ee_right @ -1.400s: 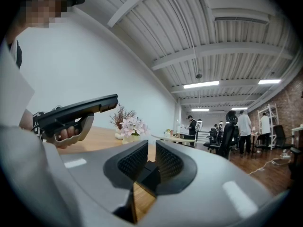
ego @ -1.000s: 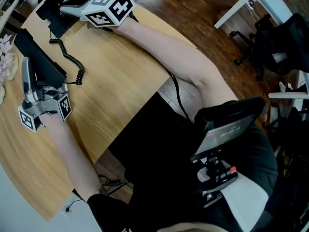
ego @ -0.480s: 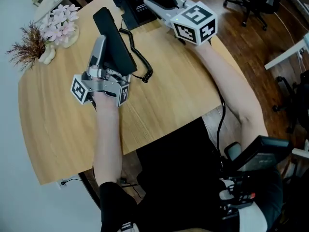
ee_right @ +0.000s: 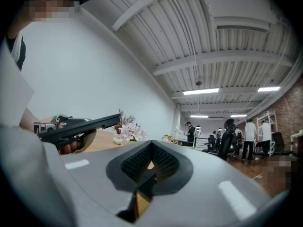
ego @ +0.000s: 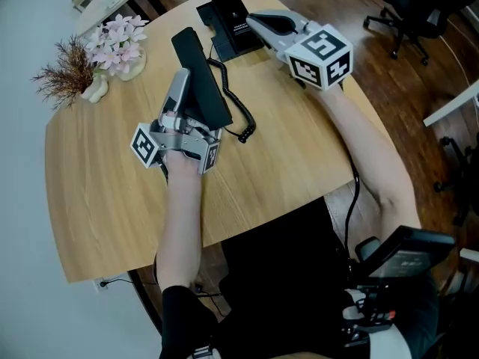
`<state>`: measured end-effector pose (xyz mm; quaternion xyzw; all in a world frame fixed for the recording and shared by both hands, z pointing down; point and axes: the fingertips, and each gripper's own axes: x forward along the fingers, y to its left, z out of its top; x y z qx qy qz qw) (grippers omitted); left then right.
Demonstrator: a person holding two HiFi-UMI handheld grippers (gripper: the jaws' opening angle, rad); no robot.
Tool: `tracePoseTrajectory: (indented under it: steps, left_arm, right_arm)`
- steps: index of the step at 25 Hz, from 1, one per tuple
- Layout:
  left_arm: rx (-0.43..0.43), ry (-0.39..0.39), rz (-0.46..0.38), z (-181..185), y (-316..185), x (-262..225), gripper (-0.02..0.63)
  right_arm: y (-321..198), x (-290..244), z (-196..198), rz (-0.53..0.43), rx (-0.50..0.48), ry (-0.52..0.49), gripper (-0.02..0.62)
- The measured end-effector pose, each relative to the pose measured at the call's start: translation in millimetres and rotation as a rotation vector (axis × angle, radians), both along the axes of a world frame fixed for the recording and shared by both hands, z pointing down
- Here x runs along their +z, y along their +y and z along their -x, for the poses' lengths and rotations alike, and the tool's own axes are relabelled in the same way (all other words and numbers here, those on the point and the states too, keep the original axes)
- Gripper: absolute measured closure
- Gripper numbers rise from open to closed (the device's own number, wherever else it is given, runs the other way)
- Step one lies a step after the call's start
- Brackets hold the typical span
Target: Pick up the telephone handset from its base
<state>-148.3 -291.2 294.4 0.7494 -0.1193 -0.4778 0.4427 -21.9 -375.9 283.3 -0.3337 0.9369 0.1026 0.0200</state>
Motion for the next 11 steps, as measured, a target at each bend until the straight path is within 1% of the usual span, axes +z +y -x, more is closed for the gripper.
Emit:
tracePoseTrajectory:
  steps: [5,11]
  left_arm:
    - [-0.014,-0.018,-0.01,1.0,-1.2,-2.2,0.53]
    - [-0.034,-0.03,0.002,0.2,-8.1,-0.3,0.53]
  right_arm:
    - [0.0,-0.4,0.9,0.001,-0.002,0.002,0.592]
    - [2.6,4.4,-0.2,0.012,-0.004,0.0,0.592]
